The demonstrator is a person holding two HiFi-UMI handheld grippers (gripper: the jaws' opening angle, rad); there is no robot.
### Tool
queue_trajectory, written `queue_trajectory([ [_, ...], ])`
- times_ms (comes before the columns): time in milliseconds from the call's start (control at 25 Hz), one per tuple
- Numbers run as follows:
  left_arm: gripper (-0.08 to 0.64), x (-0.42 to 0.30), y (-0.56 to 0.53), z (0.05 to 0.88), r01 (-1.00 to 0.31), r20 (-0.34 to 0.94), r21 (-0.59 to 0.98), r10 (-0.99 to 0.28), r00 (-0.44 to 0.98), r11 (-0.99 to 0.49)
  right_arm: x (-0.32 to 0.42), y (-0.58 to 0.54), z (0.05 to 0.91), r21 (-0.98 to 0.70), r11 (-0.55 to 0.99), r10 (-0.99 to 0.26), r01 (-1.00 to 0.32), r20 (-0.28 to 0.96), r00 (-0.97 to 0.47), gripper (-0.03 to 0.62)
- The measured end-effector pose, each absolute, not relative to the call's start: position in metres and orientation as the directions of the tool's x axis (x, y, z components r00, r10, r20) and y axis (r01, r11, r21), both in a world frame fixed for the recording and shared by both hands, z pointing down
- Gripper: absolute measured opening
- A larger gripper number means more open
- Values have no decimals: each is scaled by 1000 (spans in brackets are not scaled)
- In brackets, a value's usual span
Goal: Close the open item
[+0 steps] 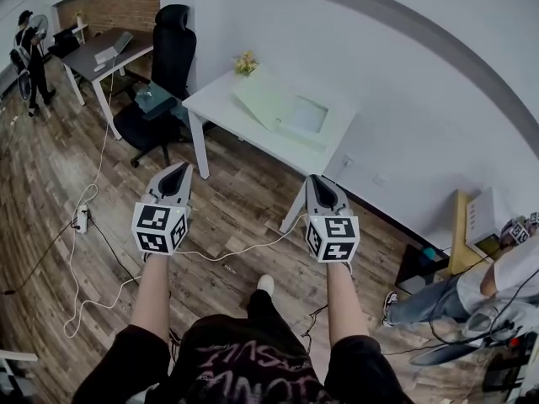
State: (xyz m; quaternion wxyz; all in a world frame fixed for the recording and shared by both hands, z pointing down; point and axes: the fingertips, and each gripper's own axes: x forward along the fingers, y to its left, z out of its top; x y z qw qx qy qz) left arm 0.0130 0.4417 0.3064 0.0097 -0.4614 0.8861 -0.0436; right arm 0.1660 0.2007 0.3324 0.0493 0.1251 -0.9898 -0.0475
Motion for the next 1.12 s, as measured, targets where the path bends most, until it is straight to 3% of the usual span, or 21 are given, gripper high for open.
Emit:
queue_trajectory([
  [560, 12, -39, 374, 324, -830, 24, -186, -842, -538, 525, 88, 151, 364, 46, 981, -193, -189, 118, -974, 26],
  [1120, 14, -134, 273, 338, -866, 46, -87, -867, -497, 492, -6, 61, 366, 15, 987, -161, -160, 97, -982, 26],
])
